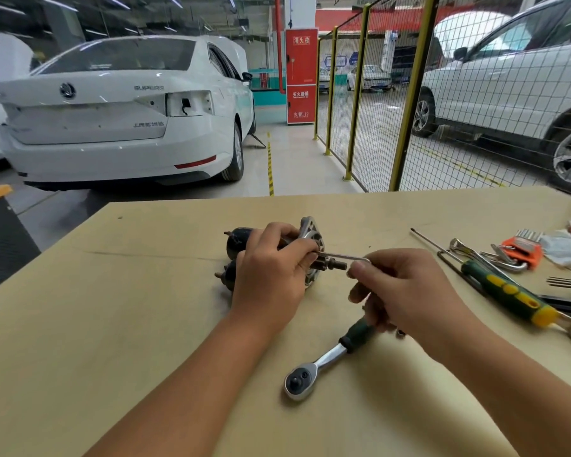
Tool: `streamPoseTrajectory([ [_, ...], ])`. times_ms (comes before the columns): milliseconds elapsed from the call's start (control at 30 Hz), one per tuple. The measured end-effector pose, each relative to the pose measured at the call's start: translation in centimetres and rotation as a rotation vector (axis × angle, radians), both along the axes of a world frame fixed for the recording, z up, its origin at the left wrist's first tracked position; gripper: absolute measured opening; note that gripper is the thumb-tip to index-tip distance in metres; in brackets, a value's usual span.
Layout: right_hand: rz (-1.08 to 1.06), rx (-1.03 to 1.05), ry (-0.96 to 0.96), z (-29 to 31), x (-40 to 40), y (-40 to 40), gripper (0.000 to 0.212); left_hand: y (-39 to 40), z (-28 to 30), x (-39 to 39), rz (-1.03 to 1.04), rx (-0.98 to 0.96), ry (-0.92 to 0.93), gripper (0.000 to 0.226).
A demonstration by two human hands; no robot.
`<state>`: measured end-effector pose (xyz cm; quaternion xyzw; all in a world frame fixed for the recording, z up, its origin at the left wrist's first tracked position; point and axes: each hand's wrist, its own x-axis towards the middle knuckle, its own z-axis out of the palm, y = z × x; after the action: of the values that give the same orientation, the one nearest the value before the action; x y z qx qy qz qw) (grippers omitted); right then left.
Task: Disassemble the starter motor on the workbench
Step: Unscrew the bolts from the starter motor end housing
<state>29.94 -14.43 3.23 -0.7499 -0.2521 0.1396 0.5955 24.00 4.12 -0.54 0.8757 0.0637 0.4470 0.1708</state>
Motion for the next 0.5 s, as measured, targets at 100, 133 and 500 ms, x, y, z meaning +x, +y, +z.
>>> streamPoseTrajectory([
  [100, 0.01, -0.274, -0.343, 0.0, 1.3, -0.7, 0.024, 0.3, 0.0, -0.3, -0.019, -0.047, -0.028, 0.017],
  [133, 0.016, -0.324, -0.409, 0.0, 1.7, -0.9, 0.022, 0.5, 0.2, -0.5, -0.017, -0.073, -0.031, 0.022],
  [500, -0.075, 0.026, -0.195, -1.0, 1.5, -0.1, 0.019, 1.4, 1.0, -1.6, 0.108, -0.259, 0.089, 0.057],
])
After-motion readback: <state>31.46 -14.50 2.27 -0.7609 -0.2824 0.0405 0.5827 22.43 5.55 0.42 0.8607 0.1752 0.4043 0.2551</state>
